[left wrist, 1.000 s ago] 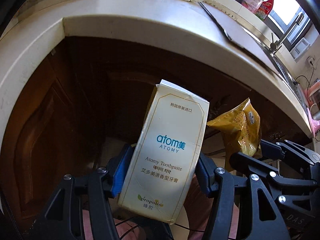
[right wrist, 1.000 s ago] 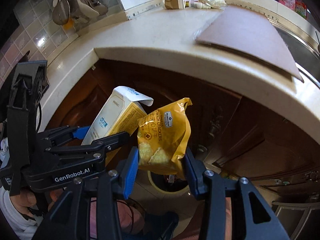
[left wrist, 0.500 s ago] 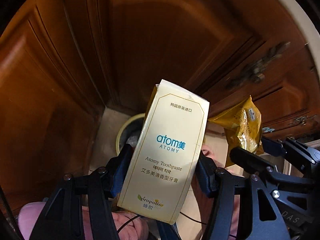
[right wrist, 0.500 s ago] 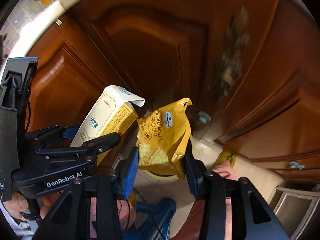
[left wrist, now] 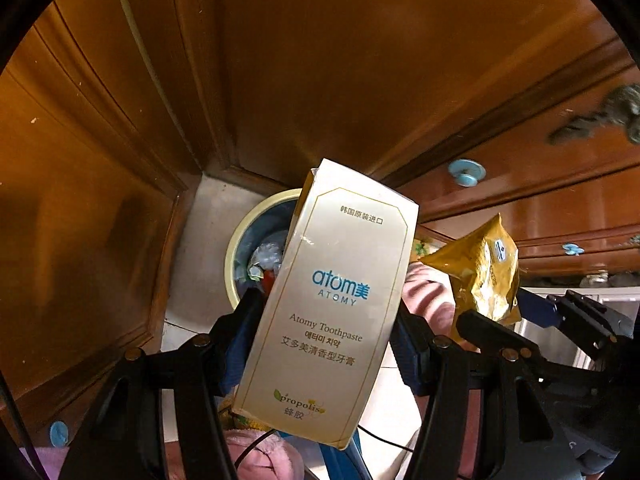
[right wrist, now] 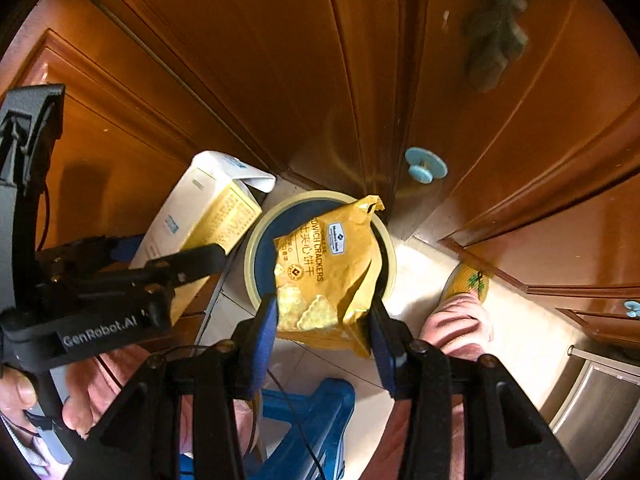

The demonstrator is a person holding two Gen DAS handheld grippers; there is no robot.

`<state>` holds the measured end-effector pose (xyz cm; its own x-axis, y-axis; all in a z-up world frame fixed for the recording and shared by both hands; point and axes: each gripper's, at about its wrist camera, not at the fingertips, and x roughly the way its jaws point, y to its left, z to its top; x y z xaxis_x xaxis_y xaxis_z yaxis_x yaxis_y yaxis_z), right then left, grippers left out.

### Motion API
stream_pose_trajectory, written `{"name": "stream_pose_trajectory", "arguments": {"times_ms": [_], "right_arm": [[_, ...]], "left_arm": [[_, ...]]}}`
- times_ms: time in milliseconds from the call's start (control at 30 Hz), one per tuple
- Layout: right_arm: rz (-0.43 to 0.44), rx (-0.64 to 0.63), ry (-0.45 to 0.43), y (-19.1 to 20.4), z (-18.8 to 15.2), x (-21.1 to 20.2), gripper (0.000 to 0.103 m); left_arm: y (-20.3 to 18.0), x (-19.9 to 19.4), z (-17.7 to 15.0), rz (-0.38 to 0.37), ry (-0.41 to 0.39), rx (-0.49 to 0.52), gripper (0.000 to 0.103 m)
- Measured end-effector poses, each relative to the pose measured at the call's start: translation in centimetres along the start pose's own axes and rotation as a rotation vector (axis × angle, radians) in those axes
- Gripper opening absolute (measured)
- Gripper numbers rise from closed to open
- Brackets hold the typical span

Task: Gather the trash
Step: 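Carry the toothpaste box and snack bag down to the bin and open both tools, then raise both tools back up to the counter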

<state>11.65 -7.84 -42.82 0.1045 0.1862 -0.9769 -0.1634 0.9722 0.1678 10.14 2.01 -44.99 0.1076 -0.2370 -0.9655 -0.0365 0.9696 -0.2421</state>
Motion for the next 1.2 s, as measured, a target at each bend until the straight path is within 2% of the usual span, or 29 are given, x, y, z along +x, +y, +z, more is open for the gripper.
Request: {"name": "stream_pose_trajectory", "arguments": {"times_ms": [100, 367, 533, 700, 1200], "right_arm": [[0.009, -0.001, 0.008, -0.1, 0.4, 0.8, 0.046], [0.005, -0.007, 0.028, -1.2, 0.7, 2.5, 0.049], [0.006, -0.001, 0.03, -1.2, 0.6, 3.0, 0.052], [0.014, 0.009, 0.032, -1.3, 0.5, 3.5, 0.058], [0.032, 0.011, 0.014, -0.8, 0.5, 2.6, 0.061]], "left_arm": [[1.6, 0.2, -0.1, 0.006, 0.01, -0.015, 0.059], [1.4, -0.3, 0.1, 0.002, 0.022, -0.013, 0.061], [1.2, -0.3, 0.4, 0.021, 0.022, -0.011, 0.077], [0.9, -0.2, 0.3, 0.044, 0.015, -0.006, 0.084], [1.7, -0.6, 0.5, 0.045, -0.011, -0.008, 0.091]]}}
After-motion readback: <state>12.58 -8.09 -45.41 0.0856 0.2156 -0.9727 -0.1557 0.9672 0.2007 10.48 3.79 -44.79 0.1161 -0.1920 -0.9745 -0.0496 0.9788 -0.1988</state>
